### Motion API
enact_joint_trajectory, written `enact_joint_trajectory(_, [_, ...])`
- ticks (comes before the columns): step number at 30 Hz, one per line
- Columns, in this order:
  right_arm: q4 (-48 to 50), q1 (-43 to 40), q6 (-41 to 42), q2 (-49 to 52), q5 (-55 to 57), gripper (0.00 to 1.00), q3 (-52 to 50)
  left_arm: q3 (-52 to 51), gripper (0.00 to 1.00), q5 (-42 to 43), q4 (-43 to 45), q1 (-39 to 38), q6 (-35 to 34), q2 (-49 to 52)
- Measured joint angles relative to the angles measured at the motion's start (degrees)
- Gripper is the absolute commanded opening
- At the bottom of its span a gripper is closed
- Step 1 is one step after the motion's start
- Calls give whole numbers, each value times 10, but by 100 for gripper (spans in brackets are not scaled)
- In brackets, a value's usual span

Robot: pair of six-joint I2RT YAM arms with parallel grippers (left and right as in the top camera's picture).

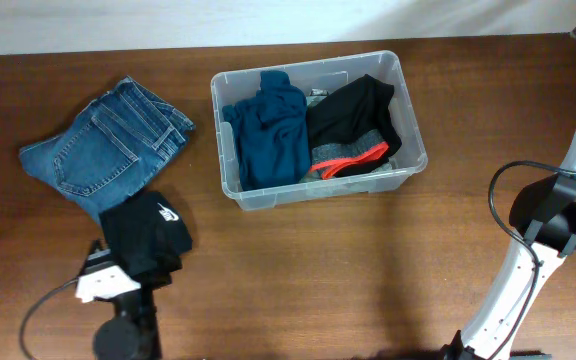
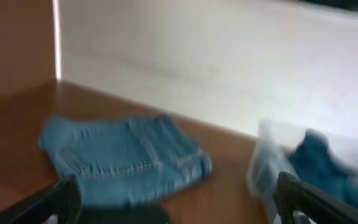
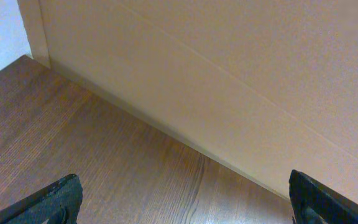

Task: Pack container
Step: 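Lower the left gripper onto the black Nike shirt and grasp it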

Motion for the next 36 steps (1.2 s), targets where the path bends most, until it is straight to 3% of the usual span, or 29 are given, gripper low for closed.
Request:
enact_joint_trajectory(8, [-1,0,0,0,0,99,0,281,99,-16,-162,0,2,113])
enact_joint_trajectory(13, [0,0,0,0,0,99,0,505,100,-18,-324,0,2,280])
enact_joint_trajectory(18, [-1,0,0,0,-2,99,0,736,99,-18,-546,0,3,472])
enact_joint_trajectory(22, [-2,0,0,0,-2,98,0,861,99,-13,-681,0,4,616])
enact_joint_trajectory(27, [-1,0,0,0,-2,98,0,908,99,5,-757,0,4,770])
enact_joint_trajectory(36, [-1,0,0,0,-2,99,0,908,99,25,-742,0,3,956])
